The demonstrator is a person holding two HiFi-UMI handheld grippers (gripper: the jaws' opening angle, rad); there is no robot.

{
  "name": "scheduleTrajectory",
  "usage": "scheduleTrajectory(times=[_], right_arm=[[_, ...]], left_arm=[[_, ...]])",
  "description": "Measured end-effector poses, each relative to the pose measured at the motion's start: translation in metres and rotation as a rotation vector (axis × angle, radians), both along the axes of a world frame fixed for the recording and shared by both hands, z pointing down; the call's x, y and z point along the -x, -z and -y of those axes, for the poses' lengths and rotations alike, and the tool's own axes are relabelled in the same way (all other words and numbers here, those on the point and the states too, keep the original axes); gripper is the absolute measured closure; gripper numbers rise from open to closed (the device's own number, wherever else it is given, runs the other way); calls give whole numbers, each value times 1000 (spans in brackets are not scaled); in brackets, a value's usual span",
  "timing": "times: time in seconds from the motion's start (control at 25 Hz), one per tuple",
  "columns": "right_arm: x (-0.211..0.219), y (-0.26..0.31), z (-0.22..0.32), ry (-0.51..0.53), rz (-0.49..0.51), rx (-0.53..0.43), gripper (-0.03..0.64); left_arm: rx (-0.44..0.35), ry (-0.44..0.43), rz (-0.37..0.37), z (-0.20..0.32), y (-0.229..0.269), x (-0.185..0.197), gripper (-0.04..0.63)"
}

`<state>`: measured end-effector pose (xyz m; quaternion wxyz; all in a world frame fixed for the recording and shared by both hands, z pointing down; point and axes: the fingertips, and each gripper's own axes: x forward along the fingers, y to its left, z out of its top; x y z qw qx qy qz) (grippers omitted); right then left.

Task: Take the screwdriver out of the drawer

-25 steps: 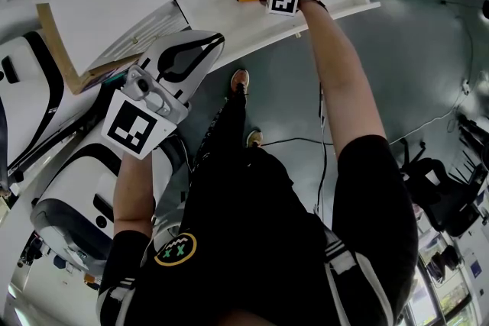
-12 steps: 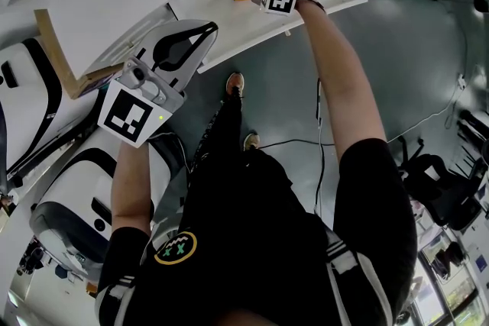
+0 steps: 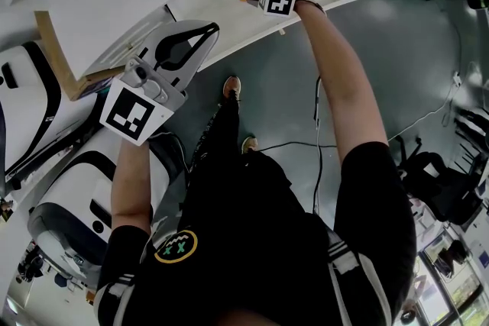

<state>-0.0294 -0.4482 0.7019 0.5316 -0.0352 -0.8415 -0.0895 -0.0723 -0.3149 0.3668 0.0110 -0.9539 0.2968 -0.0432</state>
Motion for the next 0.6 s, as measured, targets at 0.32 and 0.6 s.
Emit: scheduleTrajectory(times=[0.32, 0.6], right_arm=[[0, 34, -11, 9, 28, -45, 525], [-7, 76, -27, -9, 78, -92, 525]], left_arm=[[-24, -17, -11, -10, 10, -2, 575], [-50, -28, -18, -20, 22, -9, 575]])
